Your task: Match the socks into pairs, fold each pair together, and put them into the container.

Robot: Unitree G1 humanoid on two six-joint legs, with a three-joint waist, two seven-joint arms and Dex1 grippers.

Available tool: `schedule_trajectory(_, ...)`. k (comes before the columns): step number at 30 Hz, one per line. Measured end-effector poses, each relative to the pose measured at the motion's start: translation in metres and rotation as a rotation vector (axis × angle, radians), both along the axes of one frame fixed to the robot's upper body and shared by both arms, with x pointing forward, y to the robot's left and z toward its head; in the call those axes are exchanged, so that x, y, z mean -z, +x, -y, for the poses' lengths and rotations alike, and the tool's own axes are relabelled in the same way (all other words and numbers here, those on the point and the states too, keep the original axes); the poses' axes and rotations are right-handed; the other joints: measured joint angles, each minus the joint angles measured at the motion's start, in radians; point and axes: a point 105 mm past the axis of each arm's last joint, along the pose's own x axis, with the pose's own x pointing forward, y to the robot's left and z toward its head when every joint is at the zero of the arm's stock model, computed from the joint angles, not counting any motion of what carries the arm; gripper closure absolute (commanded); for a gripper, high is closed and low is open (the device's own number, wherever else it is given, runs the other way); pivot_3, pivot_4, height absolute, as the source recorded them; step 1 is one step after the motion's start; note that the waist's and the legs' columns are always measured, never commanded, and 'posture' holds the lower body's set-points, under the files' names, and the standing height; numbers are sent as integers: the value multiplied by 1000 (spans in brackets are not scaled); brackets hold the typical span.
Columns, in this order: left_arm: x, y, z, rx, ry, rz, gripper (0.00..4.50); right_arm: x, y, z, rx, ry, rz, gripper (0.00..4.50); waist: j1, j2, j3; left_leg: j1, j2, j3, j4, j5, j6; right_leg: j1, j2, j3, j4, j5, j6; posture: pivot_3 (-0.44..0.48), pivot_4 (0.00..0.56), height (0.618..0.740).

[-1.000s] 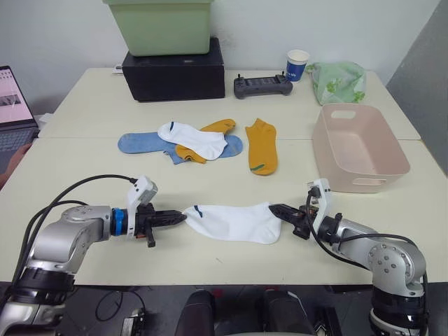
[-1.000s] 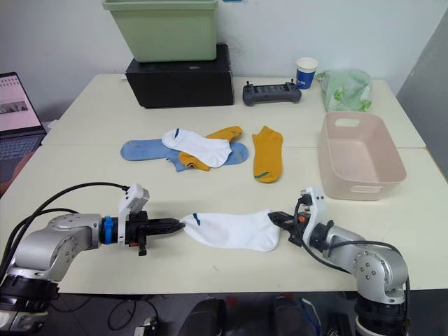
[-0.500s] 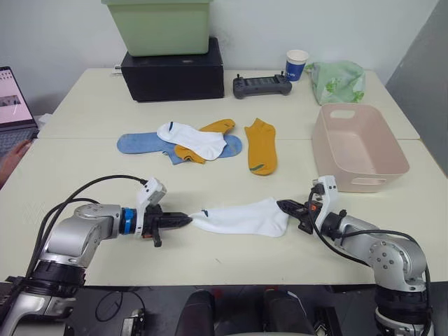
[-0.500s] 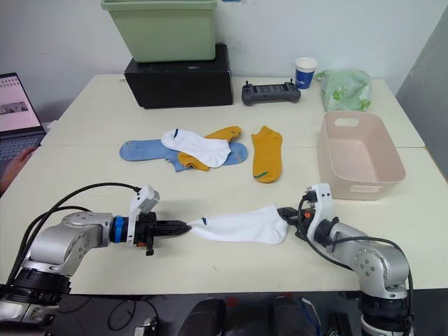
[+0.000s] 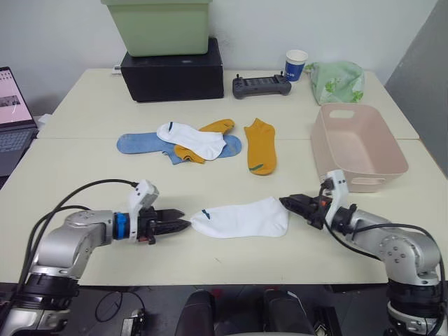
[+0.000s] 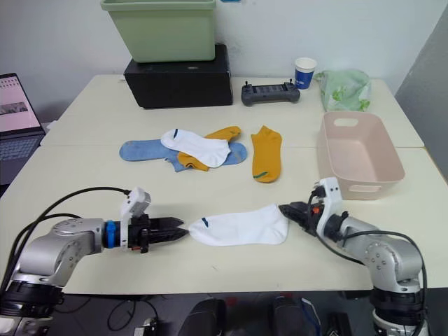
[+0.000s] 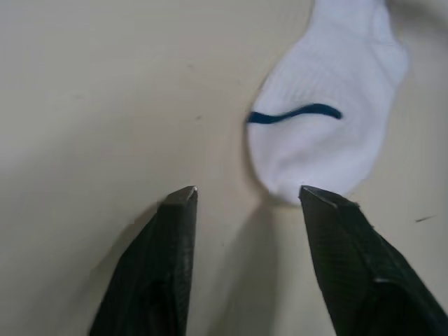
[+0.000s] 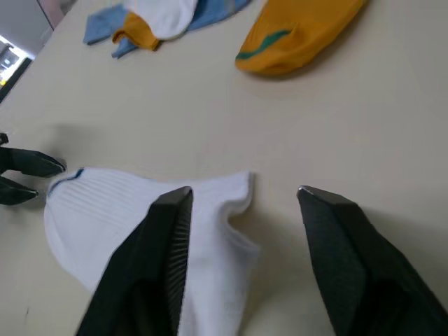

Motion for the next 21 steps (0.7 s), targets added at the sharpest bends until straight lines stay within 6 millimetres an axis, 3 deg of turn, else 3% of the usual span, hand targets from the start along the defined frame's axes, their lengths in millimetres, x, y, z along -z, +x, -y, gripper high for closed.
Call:
schedule_trajectory(2,-13,3,-2,-23,-9,58,2036,-11,0,0,-39,6,42,1703,1,0,0,0,0,0,0,0,0,0,0,0,-1,0,0,0,150,740)
schedule_trajectory(4,-20,5,5,-18,-24,106,2002,-18,0,-2,-70,-2,86,2138,1,0,0,0,-1,1,0,0,0,1,-1,0,-1,0,0,0,150,740)
schedule_trajectory(7,-29,8,26,11,-62,187,2622,-21,-1,-19,-179,-106,202,3076,1,-1,0,0,-1,1,1,0,0,1,-1,0,-1,0,0,0,150,740)
schedule_trajectory(11,-36,5,60,111,-69,275,3915,-13,-2,-46,-311,-264,354,4481,1,-1,1,0,-1,1,1,0,0,1,0,0,-1,0,0,0,150,740)
schedule_trajectory(13,-33,3,78,151,-75,302,4475,-5,-1,-57,-343,-295,400,4500,2,-1,0,0,-1,0,1,0,0,1,0,0,-1,0,0,0,150,740)
schedule_trajectory(16,-15,-1,98,181,-42,310,4475,15,3,-64,-356,-334,427,4500,2,-1,0,0,-1,1,1,1,-2,1,0,0,-1,0,0,0,150,740)
schedule_trajectory(18,2,-3,105,168,-10,301,4475,31,6,-59,-342,-373,423,4500,3,-1,0,0,-1,1,1,1,-2,1,-1,0,-1,0,0,0,150,740)
schedule_trajectory(21,24,-4,100,150,72,294,4475,45,8,-49,-322,-414,407,4500,2,-2,0,0,-1,0,1,1,-2,1,-1,0,0,0,0,0,150,740)
